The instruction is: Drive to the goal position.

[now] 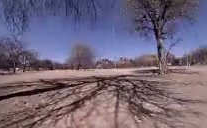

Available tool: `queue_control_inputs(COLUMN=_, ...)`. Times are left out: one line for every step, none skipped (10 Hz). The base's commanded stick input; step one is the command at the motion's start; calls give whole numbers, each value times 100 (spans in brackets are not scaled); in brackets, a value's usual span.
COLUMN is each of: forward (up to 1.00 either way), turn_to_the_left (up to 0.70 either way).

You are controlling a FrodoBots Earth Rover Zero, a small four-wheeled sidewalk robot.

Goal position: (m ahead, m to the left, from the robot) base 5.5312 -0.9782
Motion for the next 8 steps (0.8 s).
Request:
queue_control_inputs(forward=100, turn_to_the_left=0)
queue_control_inputs(forward=100, turn_to_the_left=0)
queue_control_inputs(forward=100, turn_to_the_left=0)
queue_control_inputs(forward=100, turn_to_the_left=0)
queue_control_inputs(forward=100, turn_to_the_left=0)
queue_control_inputs(forward=100, turn_to_the_left=0)
queue_control_inputs(forward=100, turn_to_the_left=0)
queue_control_inputs(forward=100, turn_to_the_left=0)
